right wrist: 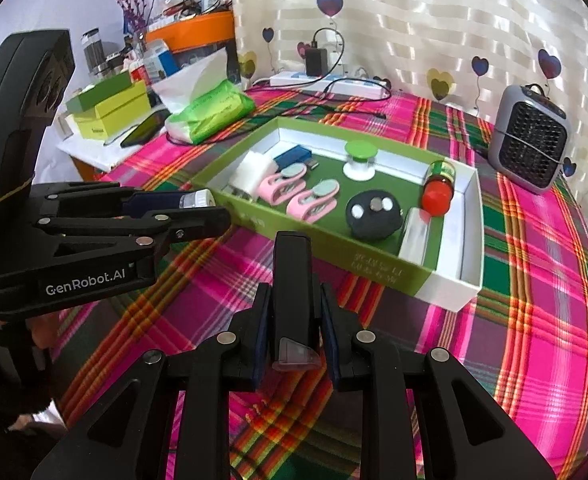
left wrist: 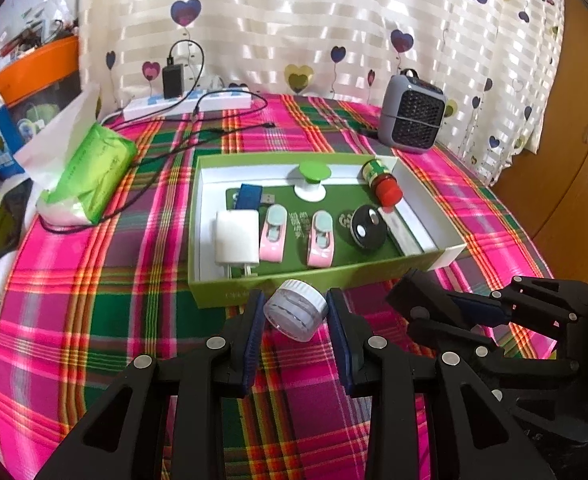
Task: Organize rigid objects
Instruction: 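Carry the white jar over the box with the left gripper while the right gripper carries the black stick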
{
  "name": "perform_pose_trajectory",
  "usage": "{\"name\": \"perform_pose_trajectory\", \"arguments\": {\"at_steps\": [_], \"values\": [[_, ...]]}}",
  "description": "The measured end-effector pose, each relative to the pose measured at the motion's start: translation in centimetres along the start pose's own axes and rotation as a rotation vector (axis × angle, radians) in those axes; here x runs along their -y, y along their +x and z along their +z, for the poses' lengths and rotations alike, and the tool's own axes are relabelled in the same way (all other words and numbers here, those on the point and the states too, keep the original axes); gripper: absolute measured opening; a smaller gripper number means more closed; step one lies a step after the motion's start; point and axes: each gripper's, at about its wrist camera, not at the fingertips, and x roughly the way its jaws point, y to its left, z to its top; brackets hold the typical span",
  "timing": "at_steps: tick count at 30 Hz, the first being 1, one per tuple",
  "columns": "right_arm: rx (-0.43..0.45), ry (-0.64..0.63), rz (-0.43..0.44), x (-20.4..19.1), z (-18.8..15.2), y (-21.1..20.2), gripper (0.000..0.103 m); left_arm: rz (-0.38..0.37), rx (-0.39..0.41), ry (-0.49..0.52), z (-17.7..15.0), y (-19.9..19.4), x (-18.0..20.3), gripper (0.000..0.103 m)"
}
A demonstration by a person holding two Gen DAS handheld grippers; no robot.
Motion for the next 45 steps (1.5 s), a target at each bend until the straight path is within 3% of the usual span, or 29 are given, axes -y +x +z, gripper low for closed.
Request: {"name": "perform_pose_trajectory", "arguments": {"at_steps": [15, 30, 45], "values": [[0.028, 0.061, -0.047, 2.1, 2.9, -0.5, 0.024, 0.000, 0.021, -0.001, 3.3, 0.6, -0.8, 0.030], [0.009, 0.129, -0.112, 5.7, 6.5, 2.3, 0.024, 0.012, 0.000, -0.019, 6.7, 4.1, -2.9, 0.030], [-0.034, 0.178, -0.092, 8.2, 8.6, 5.3, 0.024, 0.018, -0.043, -0.053, 8.8, 7.8, -5.4, 0.030]]}}
